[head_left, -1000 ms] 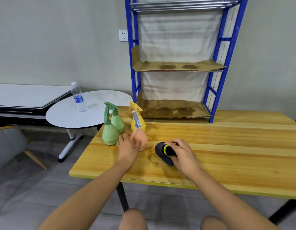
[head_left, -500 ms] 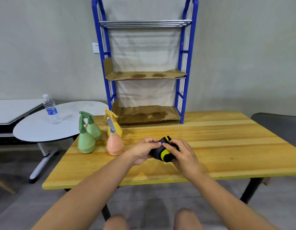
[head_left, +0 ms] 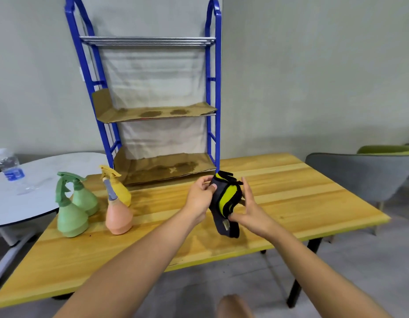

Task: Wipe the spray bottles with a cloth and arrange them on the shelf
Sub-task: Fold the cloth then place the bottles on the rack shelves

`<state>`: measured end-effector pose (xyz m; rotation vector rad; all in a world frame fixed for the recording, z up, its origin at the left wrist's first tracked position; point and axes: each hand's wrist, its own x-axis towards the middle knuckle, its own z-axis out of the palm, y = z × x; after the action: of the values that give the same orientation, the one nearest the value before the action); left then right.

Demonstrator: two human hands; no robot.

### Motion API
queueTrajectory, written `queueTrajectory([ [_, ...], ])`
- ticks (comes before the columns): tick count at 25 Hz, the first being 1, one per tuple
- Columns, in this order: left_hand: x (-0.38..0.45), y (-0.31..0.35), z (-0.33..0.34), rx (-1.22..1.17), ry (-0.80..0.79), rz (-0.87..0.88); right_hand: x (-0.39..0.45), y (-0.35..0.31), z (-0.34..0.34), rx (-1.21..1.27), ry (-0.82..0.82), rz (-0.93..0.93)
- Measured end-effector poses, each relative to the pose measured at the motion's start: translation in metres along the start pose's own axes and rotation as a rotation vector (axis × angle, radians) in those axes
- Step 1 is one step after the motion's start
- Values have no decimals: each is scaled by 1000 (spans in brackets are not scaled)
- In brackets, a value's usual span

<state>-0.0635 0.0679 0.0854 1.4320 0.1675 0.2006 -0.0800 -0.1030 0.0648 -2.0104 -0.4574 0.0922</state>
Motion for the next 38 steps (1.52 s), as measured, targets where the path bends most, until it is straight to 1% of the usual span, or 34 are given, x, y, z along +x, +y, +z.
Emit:
queueTrajectory([
  [3, 7, 7, 4, -22, -7, 32, 3, -10, -11, 276, 125, 70],
  [5, 9, 6, 7, -9, -12, 31, 8, -12, -15, 323, 175, 65],
  [10, 0, -2, 22, -57, -24, -44, 5, -6, -24, 96, 218, -11],
  [12, 1, -12, 35, -76, -44, -88, 7, 3, -34, -2, 229, -12],
  [17, 30, -60, 60, 56, 16, -196, 35, 48, -47, -151, 226, 110],
  [18, 36, -68, 62, 119, 12, -208, 43, 58, -45, -199, 223, 146],
  [19, 44, -77, 65, 253, -4, -192, 52, 69, -43, -246, 216, 180],
  [20, 50, -85, 66, 460, -33, -142, 61, 80, -41, -296, 199, 212],
  [22, 56, -97, 65, 868, -100, 48, 75, 99, -41, -417, 139, 244],
  [23, 61, -102, 62, 999, -172, 161, 80, 108, -43, -493, 116, 232],
  [25, 66, -107, 57, 1160, -358, 321, 86, 122, -48, -664, 92, 161],
  [26, 67, -110, 53, 1223, -408, 375, 86, 127, -49, -744, 69, 118],
  [28, 66, -119, 50, 1354, -416, 483, 84, 134, -49, -858, 6, 69],
  [30, 61, -126, 52, 1429, -366, 506, 84, 135, -48, -870, -20, 80],
  [34, 60, -116, 48, 1360, -387, 408, 87, 123, -53, -806, -12, 150],
  [36, 61, -104, 34, 1350, -366, 411, 87, 112, -51, -807, 25, 119],
  [38, 60, -92, 13, 1376, -306, 427, 88, 98, -38, -784, 55, 92],
])
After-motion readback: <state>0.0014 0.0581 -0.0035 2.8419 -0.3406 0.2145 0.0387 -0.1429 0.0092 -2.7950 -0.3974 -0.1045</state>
